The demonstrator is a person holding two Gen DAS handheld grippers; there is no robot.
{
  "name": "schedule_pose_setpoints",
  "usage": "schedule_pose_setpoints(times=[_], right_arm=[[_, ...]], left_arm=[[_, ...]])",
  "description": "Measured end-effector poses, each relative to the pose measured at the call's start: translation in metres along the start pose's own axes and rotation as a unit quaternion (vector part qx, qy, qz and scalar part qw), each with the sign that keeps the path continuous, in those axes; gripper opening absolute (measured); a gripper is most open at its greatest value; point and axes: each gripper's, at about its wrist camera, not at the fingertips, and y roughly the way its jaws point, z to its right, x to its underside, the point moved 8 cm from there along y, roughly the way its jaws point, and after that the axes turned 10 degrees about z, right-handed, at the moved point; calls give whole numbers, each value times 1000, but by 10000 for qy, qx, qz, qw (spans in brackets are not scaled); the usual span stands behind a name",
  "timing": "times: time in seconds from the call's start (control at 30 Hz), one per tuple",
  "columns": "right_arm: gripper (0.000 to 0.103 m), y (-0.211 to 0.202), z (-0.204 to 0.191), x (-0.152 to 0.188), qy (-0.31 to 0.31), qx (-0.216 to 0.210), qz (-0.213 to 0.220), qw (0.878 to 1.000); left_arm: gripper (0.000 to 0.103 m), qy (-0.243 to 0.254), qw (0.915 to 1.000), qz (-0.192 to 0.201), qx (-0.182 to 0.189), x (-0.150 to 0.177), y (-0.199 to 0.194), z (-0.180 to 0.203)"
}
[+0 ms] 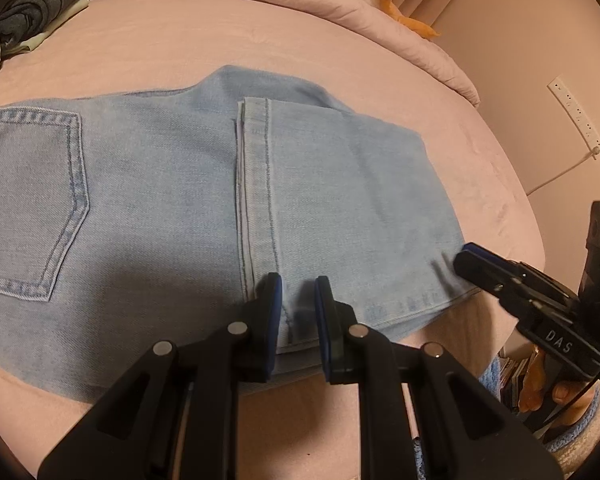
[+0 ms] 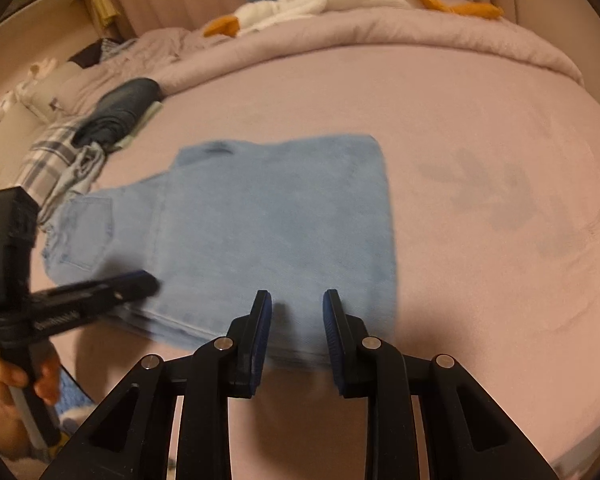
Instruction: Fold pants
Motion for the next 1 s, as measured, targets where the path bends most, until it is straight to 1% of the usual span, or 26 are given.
schedule_pose_setpoints(times=[0.13, 0.17, 0.23, 0.4, 0.53, 0.57, 0.6, 0.63, 0.67, 0.7, 0.77, 0.8, 0.87, 0.9, 1.0], right_arm=[[26, 15, -18, 3, -144, -131, -147, 9997], [26, 19, -20, 6, -163, -142, -236, 9995], [26, 31, -22, 18, -214, -78, -558, 9982], [26, 31, -24, 15, -160, -24, -608, 9980], [26, 30, -36, 9, -161, -133, -503, 9985], [26, 32, -40, 8, -183, -177, -481, 9985], [26, 35, -46, 7, -214, -232, -449, 9985], [26, 37, -53, 6, -248, -290, -414, 9984], [26, 38, -59, 4, -283, -357, -381, 9982], [27, 41, -67, 3, -330, -434, -357, 9979], [27, 48, -77, 4, -424, -514, -415, 9969], [27, 55, -83, 8, -512, -531, -506, 9960], [27, 63, -88, 15, -651, -411, -659, 9948], [27, 64, -90, 16, -734, -344, -645, 9946], [27, 61, -96, 8, -763, -439, -615, 9942]], left_arm=[[16, -39, 10000, 13, 37, 2, -2, -1], [16, -42, 10000, 15, 52, 3, -3, -2], [16, -44, 9999, 35, 94, 3, -4, -3], [16, -104, 9998, 59, 183, 4, -4, -3], [16, -228, 9993, 171, 250, 4, -9, -4], [17, -227, 9993, 201, 223, 4, -11, -5], [19, -187, 9995, 242, 120, 5, -14, -8], [32, -155, 9996, 236, -15, 6, -15, -11], [33, -167, 9996, 219, -58, 8, -16, -14], [34, -272, 9993, 238, 34, 9, -18, -16], [34, -323, 9991, 268, 41, 12, -24, -17], [34, -293, 9992, 288, 3, 12, -26, -17], [35, -160, 9991, 370, -99, 14, -32, -17], [36, -84, 9990, 408, -153, 16, -36, -17], [36, 105, 9977, 552, -380, 20, -48, -23]])
